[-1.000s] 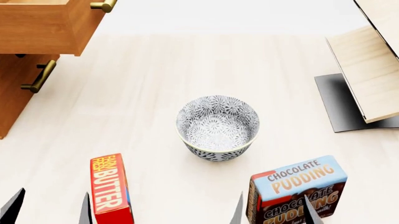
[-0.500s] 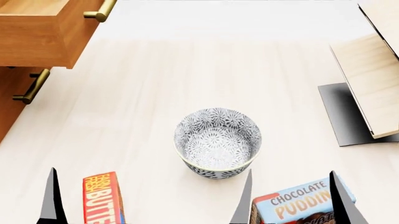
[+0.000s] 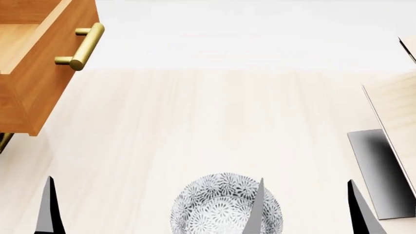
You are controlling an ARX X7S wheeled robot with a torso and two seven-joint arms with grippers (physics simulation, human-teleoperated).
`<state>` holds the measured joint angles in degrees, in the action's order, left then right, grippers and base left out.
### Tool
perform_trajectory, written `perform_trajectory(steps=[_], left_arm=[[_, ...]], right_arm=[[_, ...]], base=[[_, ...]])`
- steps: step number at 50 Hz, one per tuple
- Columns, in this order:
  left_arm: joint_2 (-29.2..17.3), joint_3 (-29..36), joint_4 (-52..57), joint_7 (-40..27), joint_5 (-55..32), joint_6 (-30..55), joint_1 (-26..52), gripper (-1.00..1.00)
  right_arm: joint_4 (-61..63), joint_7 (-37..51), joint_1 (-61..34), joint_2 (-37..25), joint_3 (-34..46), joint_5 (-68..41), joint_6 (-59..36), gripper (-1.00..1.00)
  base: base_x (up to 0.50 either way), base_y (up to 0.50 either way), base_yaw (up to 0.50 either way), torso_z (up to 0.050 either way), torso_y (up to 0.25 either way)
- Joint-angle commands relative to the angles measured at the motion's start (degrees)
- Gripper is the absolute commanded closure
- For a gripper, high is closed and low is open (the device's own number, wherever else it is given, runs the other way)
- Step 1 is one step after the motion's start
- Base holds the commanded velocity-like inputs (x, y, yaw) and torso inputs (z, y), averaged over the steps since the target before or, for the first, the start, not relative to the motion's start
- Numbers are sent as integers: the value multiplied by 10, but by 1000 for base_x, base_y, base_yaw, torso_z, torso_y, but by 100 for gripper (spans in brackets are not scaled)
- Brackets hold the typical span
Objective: Close the top drawer of the cabinet.
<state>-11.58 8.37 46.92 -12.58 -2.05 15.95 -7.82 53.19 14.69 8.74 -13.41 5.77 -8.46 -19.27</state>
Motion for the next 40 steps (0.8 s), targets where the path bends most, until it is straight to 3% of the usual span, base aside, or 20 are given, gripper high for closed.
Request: perform_trajectory(steps=[1, 23, 29, 40], left_arm=[[-4, 1, -3, -5, -4, -3, 0, -100], [-12, 9, -5, -15, -7, -7, 0, -100], [-17, 8, -1, -19, -14, -3, 1, -100], [-22, 13, 2, -27, -18, 3, 6, -100]], right_arm=[[-4, 5, 6, -5, 2, -5, 23, -100], [-6, 16, 7, -18, 7, -9, 28, -100], [-9, 10, 14, -24, 17, -2, 53, -100], [-12, 16, 15, -29, 17, -9, 58, -100]], base=[[0, 0, 0, 0, 17], [0, 0, 0, 0, 0], [486, 0, 0, 0, 0], [16, 0, 0, 0, 0]])
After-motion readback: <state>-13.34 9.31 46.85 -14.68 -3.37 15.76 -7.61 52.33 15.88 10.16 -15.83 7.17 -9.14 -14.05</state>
